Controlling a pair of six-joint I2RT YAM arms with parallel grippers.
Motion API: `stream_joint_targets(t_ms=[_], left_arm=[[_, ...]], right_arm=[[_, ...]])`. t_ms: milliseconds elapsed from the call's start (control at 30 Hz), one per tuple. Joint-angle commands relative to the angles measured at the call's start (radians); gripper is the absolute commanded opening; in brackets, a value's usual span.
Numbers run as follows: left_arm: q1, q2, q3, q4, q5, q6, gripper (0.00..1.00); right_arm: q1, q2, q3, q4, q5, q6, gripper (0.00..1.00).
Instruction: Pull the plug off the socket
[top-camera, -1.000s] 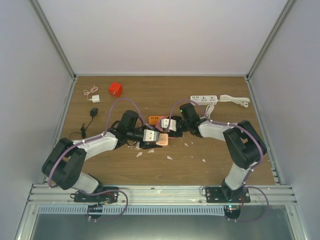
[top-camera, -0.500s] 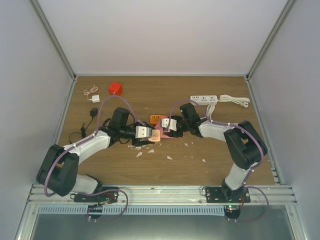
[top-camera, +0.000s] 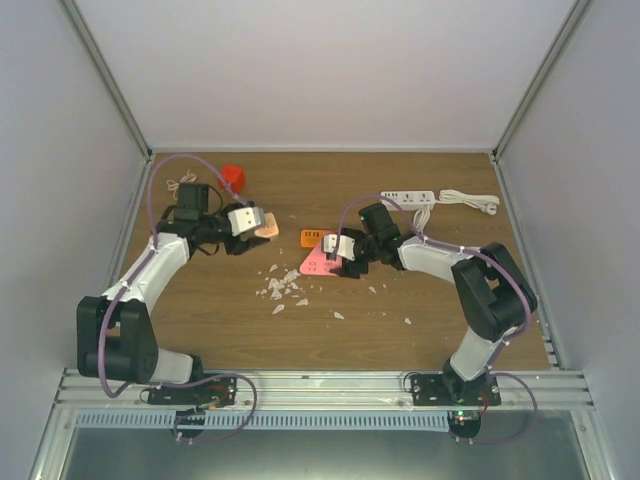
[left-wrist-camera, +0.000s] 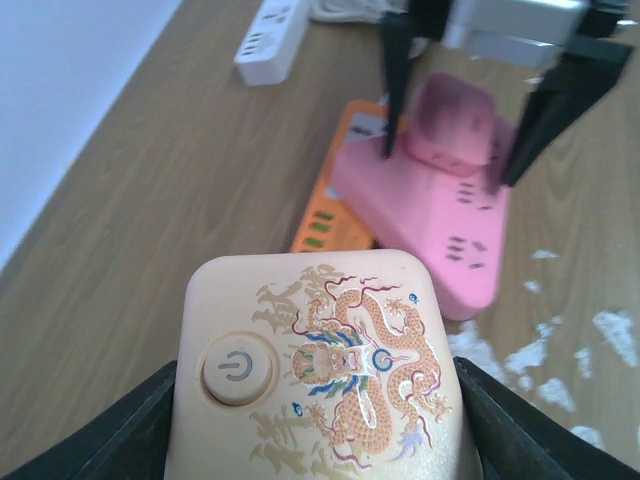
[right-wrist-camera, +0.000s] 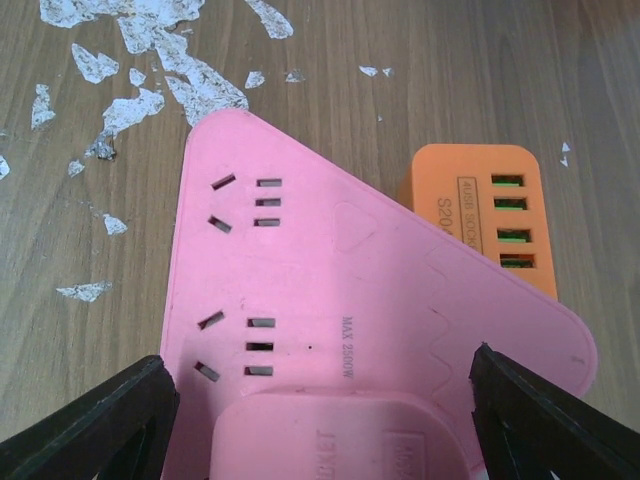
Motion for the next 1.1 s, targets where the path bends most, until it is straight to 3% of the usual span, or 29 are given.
stream_joint_targets(t_ms=[0,600,1067], left_arm=[[0.066,0.064,0.162,-0.114,-0.070,0.046,0.24],[0.053,0.378,0.539,-0.324,-0.662,0.313,0.26],[-0.006,0.605,0.642,-0.314,-0.903,0.485,0.31]], right_arm=[[0.005,-0.040,0.042,-0.060,0.012,0.027,0.82],[-0.018,-0.145,0.034,-0.077,-0.004,0.085,0.90],[-0.048,-0.181,-0.005,-0.077,-0.004,0.109,0.91]])
